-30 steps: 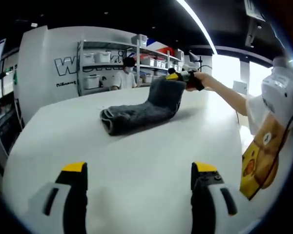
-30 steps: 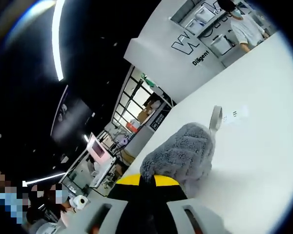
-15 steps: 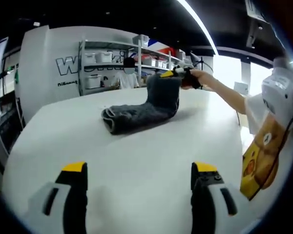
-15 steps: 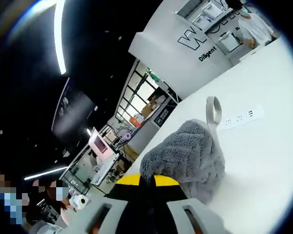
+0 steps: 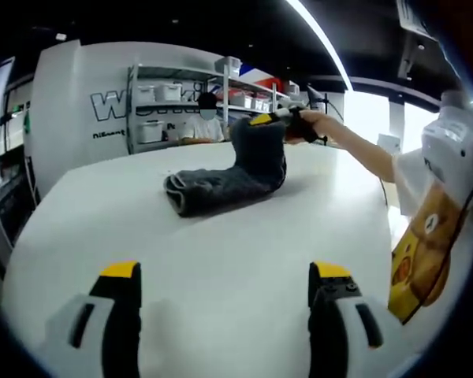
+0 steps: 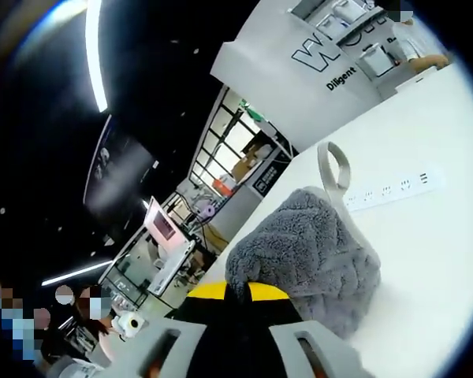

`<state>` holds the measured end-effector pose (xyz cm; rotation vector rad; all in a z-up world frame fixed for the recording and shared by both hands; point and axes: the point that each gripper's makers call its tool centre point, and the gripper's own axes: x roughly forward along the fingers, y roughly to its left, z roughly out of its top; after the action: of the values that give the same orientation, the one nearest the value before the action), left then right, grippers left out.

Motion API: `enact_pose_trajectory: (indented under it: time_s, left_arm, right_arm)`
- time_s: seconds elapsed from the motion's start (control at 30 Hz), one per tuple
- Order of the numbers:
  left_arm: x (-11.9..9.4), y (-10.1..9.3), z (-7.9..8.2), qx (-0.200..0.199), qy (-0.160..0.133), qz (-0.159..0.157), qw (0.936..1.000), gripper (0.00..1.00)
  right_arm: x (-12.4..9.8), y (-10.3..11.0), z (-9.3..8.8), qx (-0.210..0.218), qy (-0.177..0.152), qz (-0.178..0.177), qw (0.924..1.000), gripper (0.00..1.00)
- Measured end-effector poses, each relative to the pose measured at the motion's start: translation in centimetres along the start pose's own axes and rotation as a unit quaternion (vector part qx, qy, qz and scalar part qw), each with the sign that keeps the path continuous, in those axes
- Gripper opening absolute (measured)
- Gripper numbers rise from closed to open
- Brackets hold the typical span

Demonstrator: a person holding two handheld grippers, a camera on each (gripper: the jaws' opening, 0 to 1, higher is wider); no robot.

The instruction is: Fold the towel on the table until its edges align and the towel forms a compact rectangular stack.

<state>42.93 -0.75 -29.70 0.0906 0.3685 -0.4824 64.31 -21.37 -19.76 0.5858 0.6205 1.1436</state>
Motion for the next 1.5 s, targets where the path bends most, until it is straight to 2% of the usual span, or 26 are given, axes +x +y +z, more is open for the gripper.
enact_pose_trajectory:
  time_s: [0.23, 0.47, 0.83, 1.23, 1.37, 1.4, 1.5]
  left_arm:
    - [-0.2, 0.0, -0.1, -0.001, -0.003, -0.001, 1.0, 0.92]
    - [-0.4, -0.1, -0.2, -0.004, -0.009, -0.003, 1.0, 0.92]
    - [-0.3, -0.4, 0.0, -0.003, -0.018, -0.009, 0.9998, 0.92]
    - [0.3, -1.2, -0.4, -0.004, -0.021, -0.026, 0.9994, 0.92]
    - [0.3, -1.2, -0.4, -0.004, -0.021, -0.026, 0.9994, 0.92]
    - [0.3, -1.3, -0.5, -0.005, -0.024, -0.029, 0.9993, 0.92]
    - [0.2, -1.4, -0.5, -0.005, -0.025, -0.031, 0.9992, 0.92]
  right_arm:
    - [2.1, 0.1, 0.0, -0.006, 0.017, -0.005, 0.9998, 0.07]
    - [4.0, 0.6, -1.0, -0.013, 0.04, -0.008, 0.9991, 0.07]
    - [5.6, 1.1, -0.8, -0.024, 0.056, -0.012, 0.9981, 0.07]
    - [7.6, 2.4, -1.6, -0.039, 0.079, -0.014, 0.996, 0.07]
    - [8.0, 2.4, -1.8, -0.043, 0.085, -0.019, 0.9953, 0.07]
    - [8.9, 1.8, -2.2, -0.048, 0.097, -0.03, 0.9937, 0.07]
    - [9.6, 1.1, -2.5, -0.048, 0.105, -0.038, 0.9926, 0.07]
